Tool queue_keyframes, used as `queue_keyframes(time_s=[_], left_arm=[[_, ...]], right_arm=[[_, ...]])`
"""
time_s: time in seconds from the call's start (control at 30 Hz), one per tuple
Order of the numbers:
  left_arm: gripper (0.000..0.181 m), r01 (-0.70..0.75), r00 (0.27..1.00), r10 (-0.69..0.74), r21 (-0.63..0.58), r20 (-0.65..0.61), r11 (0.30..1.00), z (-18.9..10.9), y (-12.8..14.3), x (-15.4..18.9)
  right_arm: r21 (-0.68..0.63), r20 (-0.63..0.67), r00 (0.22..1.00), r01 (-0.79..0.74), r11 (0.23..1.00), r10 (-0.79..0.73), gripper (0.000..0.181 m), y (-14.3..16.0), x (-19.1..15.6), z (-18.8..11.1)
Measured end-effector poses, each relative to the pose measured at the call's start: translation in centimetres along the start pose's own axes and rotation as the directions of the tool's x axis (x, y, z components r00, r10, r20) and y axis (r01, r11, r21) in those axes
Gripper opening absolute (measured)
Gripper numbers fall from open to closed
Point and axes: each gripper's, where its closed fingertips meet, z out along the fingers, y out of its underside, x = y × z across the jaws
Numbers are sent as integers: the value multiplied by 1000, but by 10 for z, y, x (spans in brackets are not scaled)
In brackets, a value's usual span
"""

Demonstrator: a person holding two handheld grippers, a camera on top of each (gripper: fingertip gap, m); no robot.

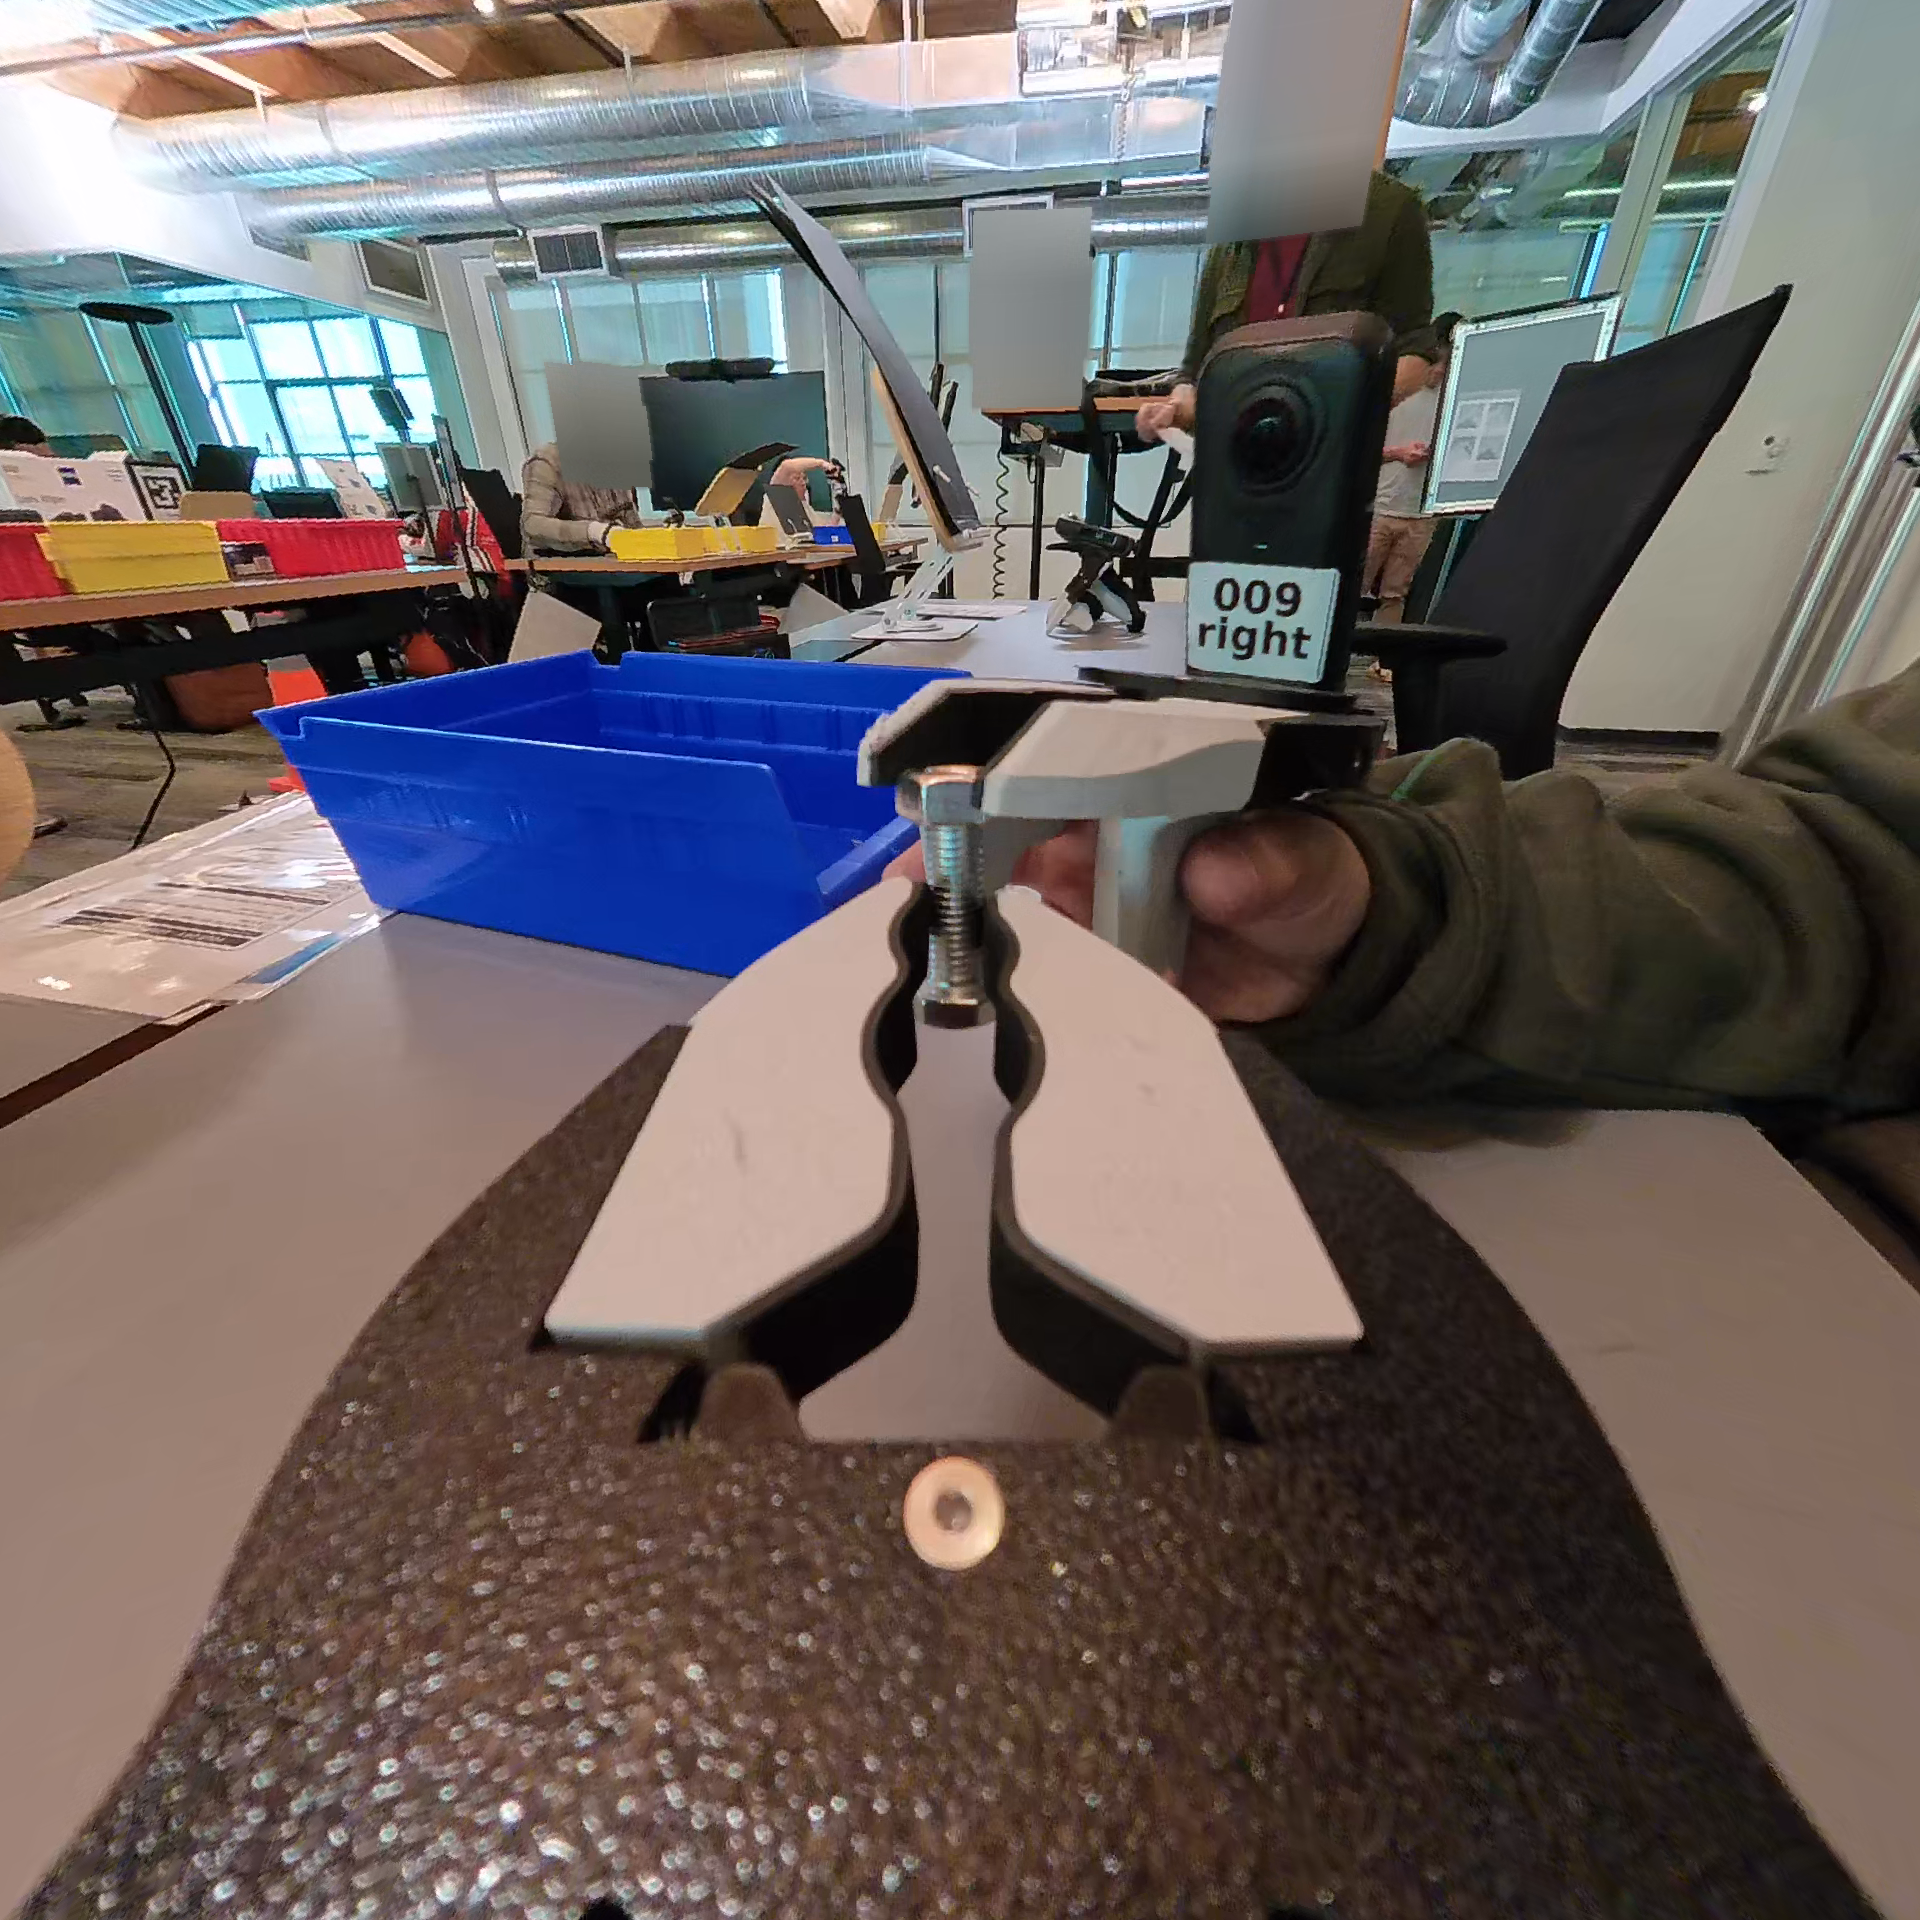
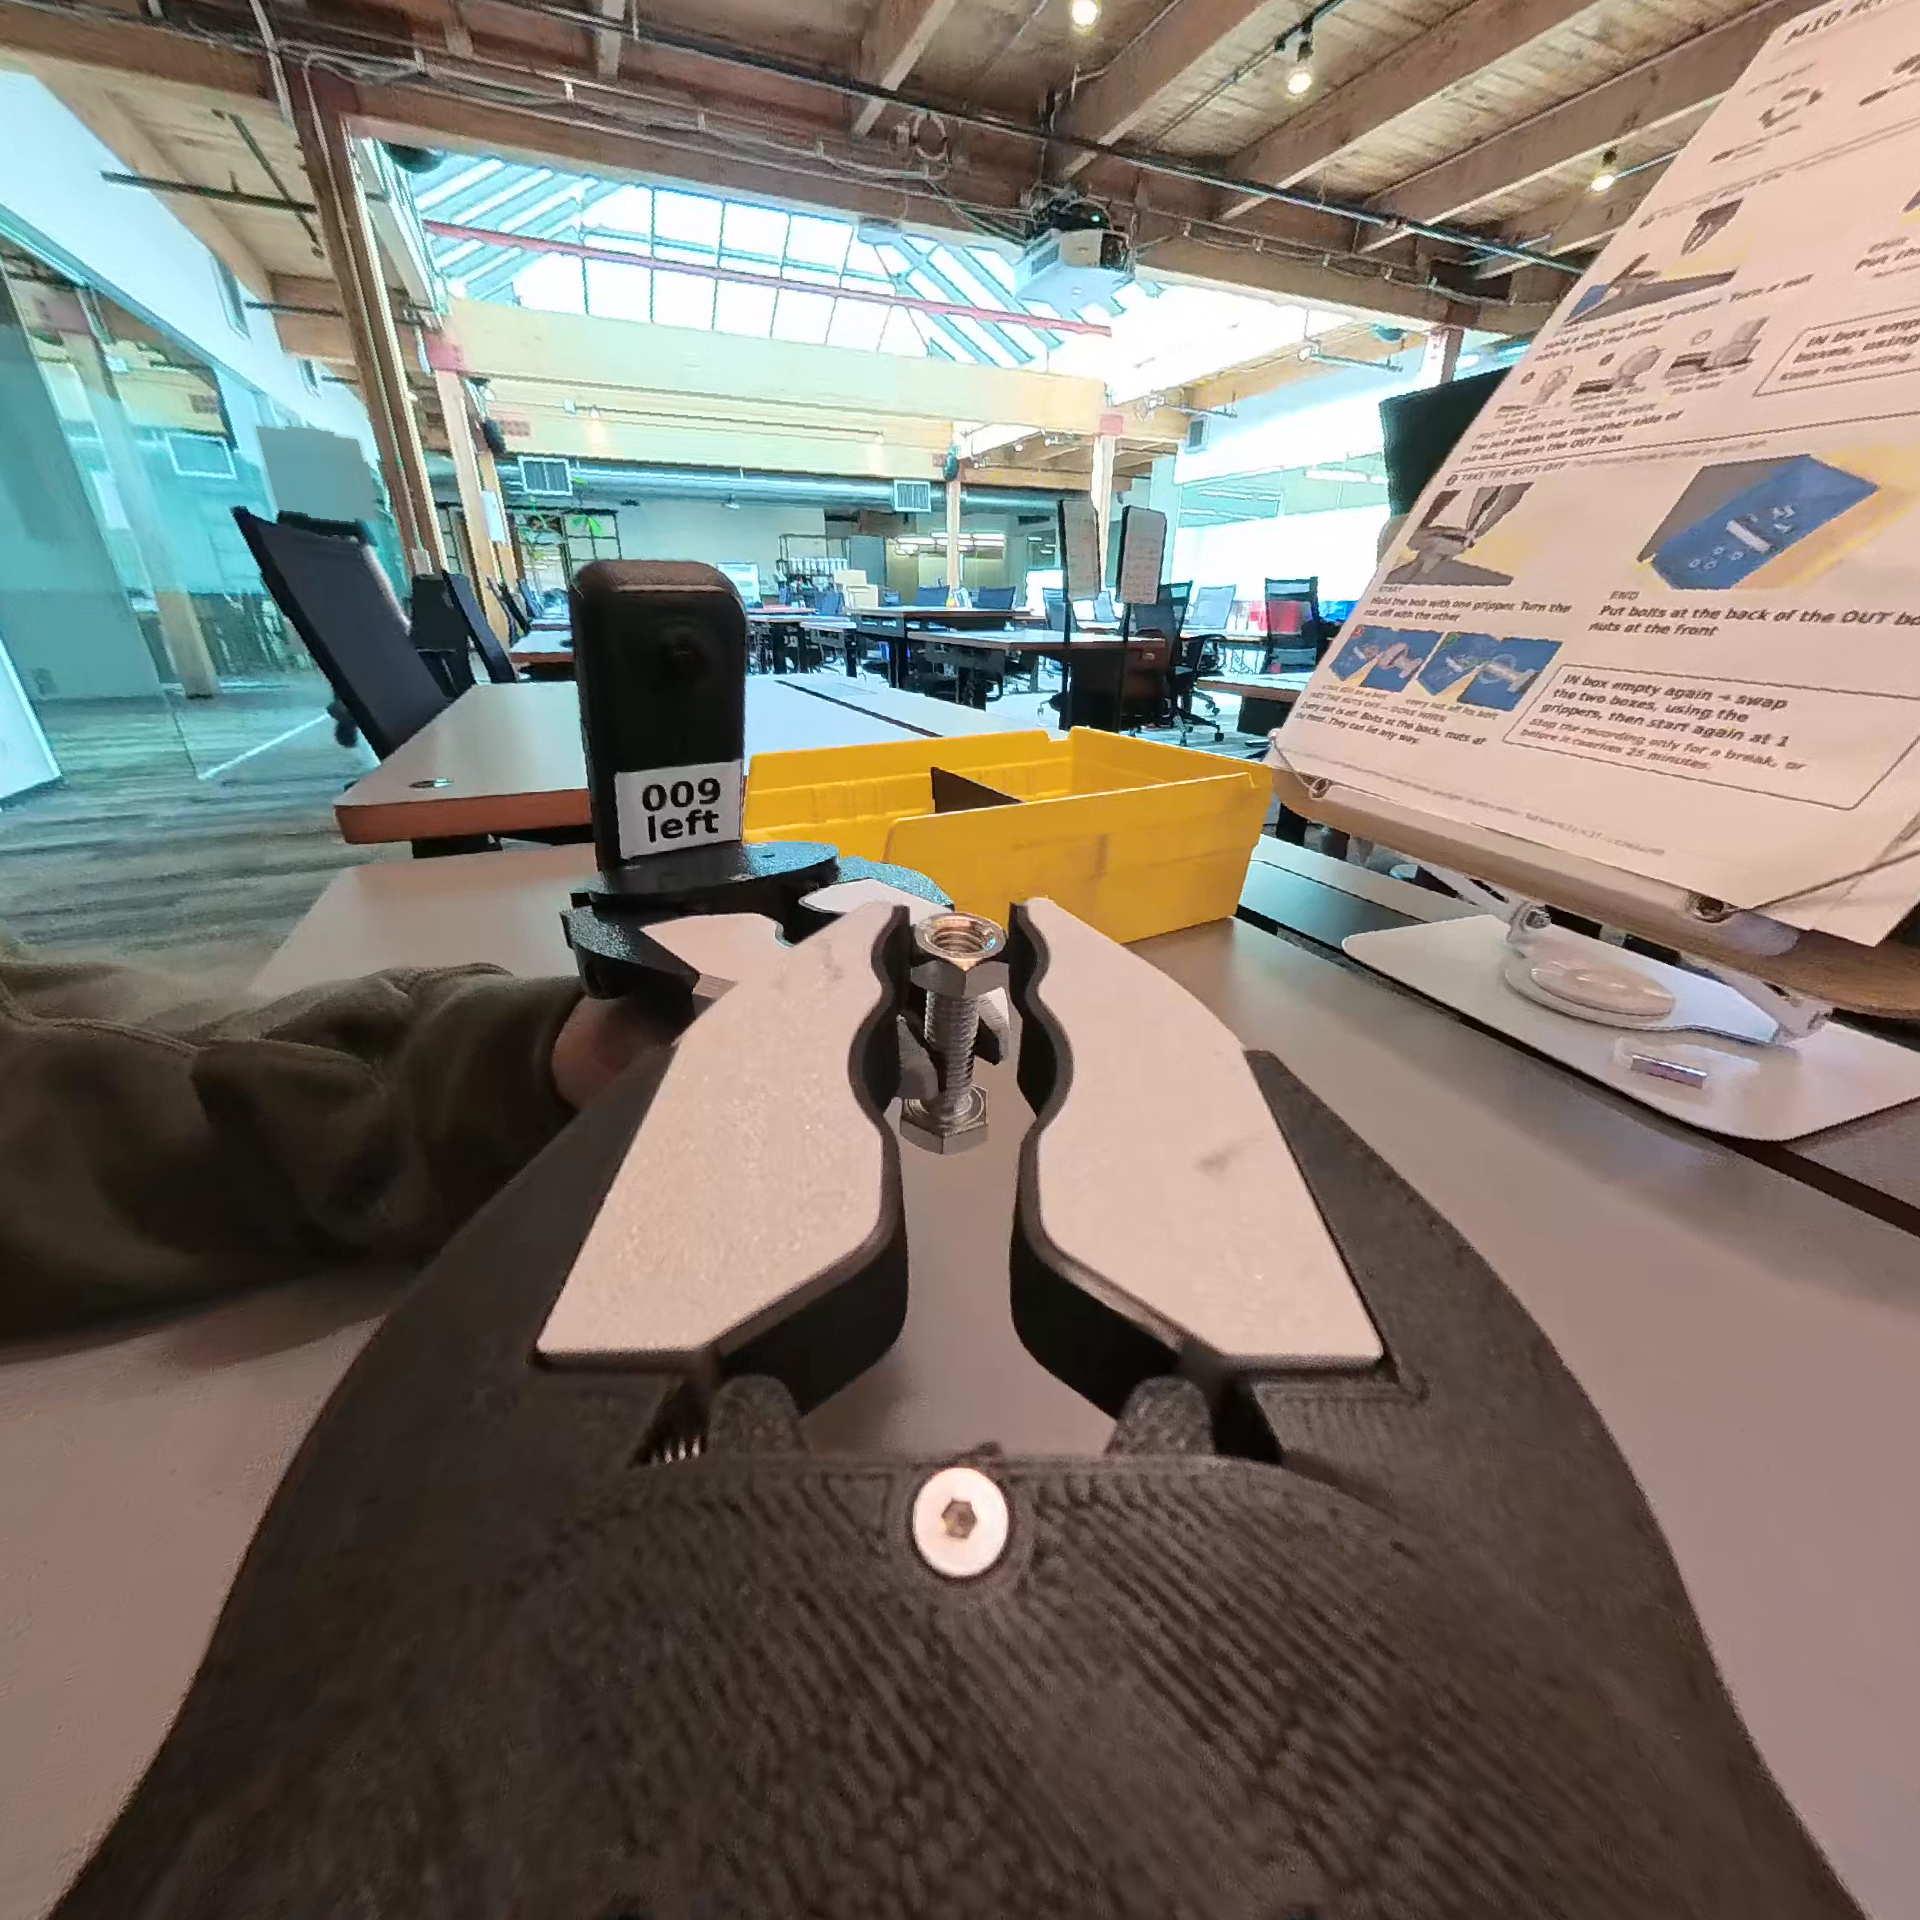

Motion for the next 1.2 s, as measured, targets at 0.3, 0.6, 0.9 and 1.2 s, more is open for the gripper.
queue_keyframes(time_s=[0.3, 0.6, 0.9, 1.2], left_arm=[[9, 3, 1000, -3, 1, 7, 1000, -1, 0, -2], [9, 4, 1000, -4, -5, 30, 1000, -3, 1, -6], [9, 7, 999, -6, -15, 50, 1000, -4, 2, -10], [9, 19, 997, -18, -14, 73, 1000, -7, 2, -15]], right_arm=[[-2, -14, 1000, -4, 1000, 3, 22, 1, 2, -1], [-33, -4, 1000, 22, 999, -22, 31, 4, -2, 1], [-47, -21, 999, 26, 999, -27, 26, 5, 0, 1], [-47, -26, 999, 22, 999, -24, 25, 4, 4, -2]])
